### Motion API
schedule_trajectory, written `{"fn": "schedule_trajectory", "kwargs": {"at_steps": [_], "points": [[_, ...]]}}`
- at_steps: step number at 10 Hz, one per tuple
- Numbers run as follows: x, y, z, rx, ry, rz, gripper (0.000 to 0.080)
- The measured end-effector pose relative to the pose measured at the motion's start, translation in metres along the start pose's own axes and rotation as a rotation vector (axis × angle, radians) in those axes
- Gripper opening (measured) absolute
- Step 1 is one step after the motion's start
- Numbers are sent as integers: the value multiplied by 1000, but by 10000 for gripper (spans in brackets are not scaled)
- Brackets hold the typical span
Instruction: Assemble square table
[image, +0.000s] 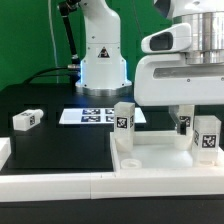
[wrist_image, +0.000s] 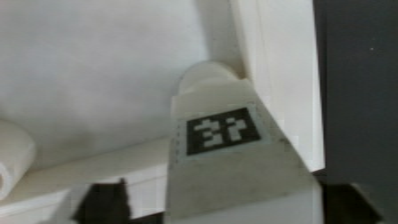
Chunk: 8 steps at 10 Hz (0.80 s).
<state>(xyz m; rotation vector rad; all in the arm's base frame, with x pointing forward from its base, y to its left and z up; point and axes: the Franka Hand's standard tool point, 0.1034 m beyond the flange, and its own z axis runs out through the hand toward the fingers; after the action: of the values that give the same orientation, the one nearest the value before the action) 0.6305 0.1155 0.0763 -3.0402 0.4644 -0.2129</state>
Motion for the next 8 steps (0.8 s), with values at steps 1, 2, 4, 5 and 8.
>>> {"fn": "schedule_trajectory", "kwargs": {"at_steps": [1,2,4,5,8], "points": [[0,0,0,0,0,91,372],[0,0,0,-1,0,156,289],[0,1,0,-2,-1,267,289],[0,2,1,-6,-5,399,289],[-3,5,0,-31,-10,850,289]]}}
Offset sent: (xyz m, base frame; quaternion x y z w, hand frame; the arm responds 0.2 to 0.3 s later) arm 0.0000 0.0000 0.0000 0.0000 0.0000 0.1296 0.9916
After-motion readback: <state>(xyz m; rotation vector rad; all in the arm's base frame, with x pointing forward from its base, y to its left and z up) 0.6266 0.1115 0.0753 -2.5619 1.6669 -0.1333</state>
